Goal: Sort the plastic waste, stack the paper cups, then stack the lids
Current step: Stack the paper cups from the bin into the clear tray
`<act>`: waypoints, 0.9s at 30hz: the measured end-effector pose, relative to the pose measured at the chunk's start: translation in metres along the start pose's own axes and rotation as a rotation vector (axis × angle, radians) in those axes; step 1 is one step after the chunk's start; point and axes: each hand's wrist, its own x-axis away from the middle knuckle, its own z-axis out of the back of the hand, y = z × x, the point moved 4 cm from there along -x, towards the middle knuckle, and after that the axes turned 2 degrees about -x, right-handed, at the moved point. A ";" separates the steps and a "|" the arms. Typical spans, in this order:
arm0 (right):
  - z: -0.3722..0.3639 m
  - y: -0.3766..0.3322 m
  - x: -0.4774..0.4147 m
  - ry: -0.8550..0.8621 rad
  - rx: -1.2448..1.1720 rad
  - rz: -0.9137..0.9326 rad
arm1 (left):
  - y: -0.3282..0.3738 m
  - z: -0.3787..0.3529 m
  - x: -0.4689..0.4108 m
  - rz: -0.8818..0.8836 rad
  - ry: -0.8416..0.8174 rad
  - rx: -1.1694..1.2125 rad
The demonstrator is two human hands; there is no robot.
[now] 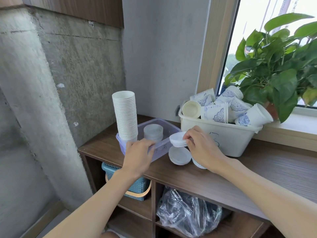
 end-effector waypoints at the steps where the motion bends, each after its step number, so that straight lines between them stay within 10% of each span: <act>1: -0.002 0.002 0.002 -0.020 0.024 -0.006 | -0.002 0.001 -0.001 0.008 0.005 0.007; 27: -0.023 0.014 -0.002 -0.141 0.217 -0.019 | -0.029 0.000 -0.005 0.039 0.081 -0.049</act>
